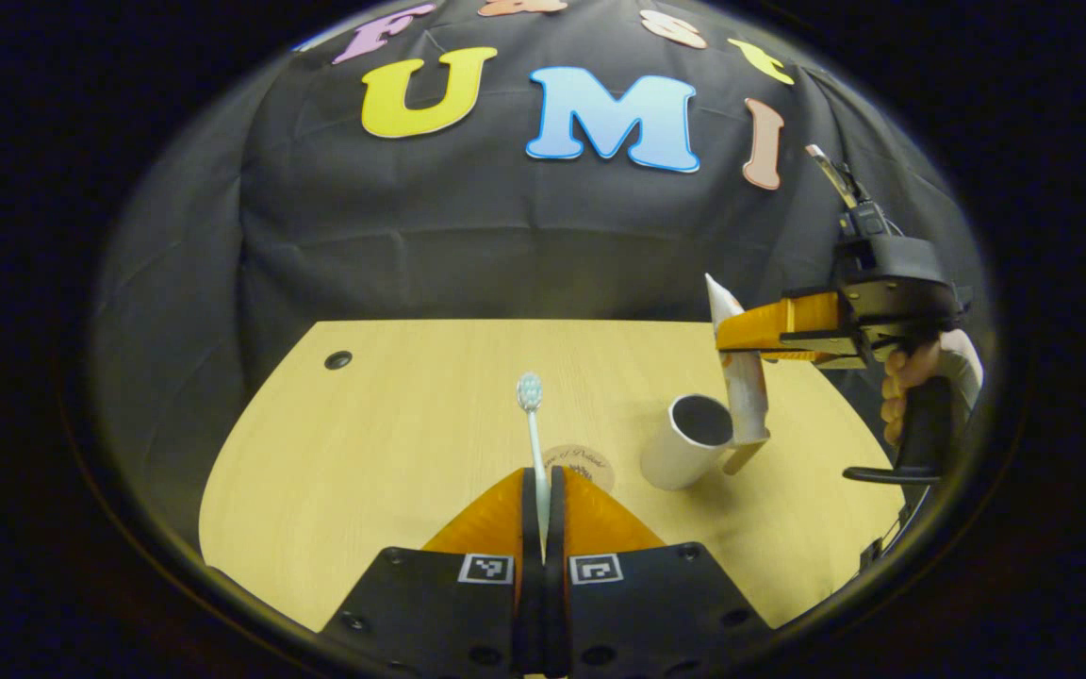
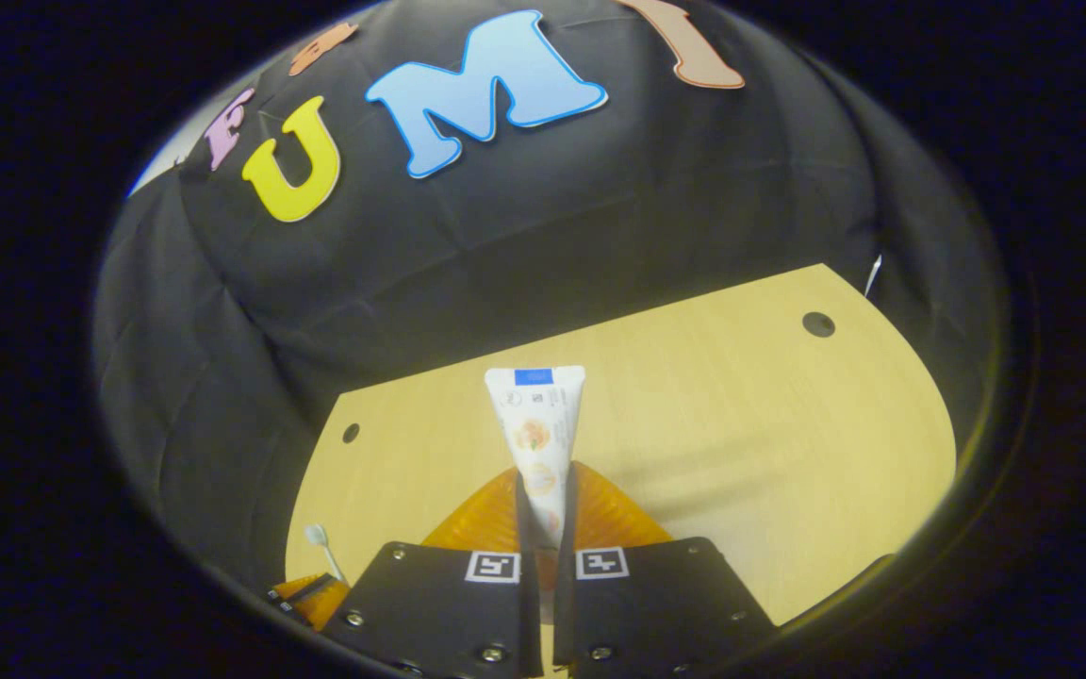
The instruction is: Put the toothbrush and toothpaste on the desktop into the cup, then pick up the cup and place it on the coaster on the desktop.
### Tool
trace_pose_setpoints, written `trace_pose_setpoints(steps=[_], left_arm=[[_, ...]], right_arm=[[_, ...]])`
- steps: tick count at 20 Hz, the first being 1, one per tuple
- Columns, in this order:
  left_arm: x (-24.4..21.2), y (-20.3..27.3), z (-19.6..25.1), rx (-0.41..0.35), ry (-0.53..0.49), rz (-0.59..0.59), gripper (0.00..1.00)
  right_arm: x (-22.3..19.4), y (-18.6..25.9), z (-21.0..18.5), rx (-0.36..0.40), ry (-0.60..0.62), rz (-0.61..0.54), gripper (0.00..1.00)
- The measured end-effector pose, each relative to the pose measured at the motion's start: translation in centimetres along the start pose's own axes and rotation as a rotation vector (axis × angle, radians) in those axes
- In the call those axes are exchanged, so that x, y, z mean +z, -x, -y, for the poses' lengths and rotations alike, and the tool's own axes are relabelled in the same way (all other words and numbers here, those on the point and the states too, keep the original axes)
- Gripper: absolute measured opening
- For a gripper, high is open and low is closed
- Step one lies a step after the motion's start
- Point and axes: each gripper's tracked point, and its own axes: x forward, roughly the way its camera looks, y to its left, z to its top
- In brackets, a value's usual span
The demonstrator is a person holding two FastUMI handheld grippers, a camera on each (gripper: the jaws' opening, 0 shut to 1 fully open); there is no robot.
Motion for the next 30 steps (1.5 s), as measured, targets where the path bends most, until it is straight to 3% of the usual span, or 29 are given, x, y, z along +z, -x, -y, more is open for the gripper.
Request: trace_pose_setpoints(steps=[7, 17, 19, 22, 25, 27, 30], left_arm=[[1.6, 5.4, 0.4, 0.022, -0.005, 0.012, 0.07], [4.9, 7.6, -0.6, 0.052, 0.031, -0.013, 0.07], [5.7, 8.0, -0.9, 0.055, 0.029, -0.007, 0.07], [6.5, 7.1, -0.4, 0.051, 0.026, 0.007, 0.07], [8.3, 6.1, 1.3, 0.040, 0.023, 0.018, 0.08], [9.7, 6.4, 1.3, 0.033, 0.021, 0.033, 0.07], [12.0, 8.7, 1.4, 0.019, 0.017, 0.061, 0.07]], right_arm=[[-0.2, -4.5, 1.3, -0.051, 0.054, 0.036, 0.07], [-1.8, -4.9, 1.8, -0.069, 0.068, 0.162, 0.08], [-2.0, -4.7, 1.9, -0.070, 0.073, 0.159, 0.17], [-2.8, -4.0, 1.9, -0.073, 0.100, 0.149, 0.21], [-4.6, -3.4, 1.7, -0.068, 0.117, 0.108, 0.39], [-4.6, -2.8, 1.4, -0.065, 0.117, 0.110, 0.42], [-4.4, -1.6, 1.2, -0.065, 0.124, 0.125, 0.56]])
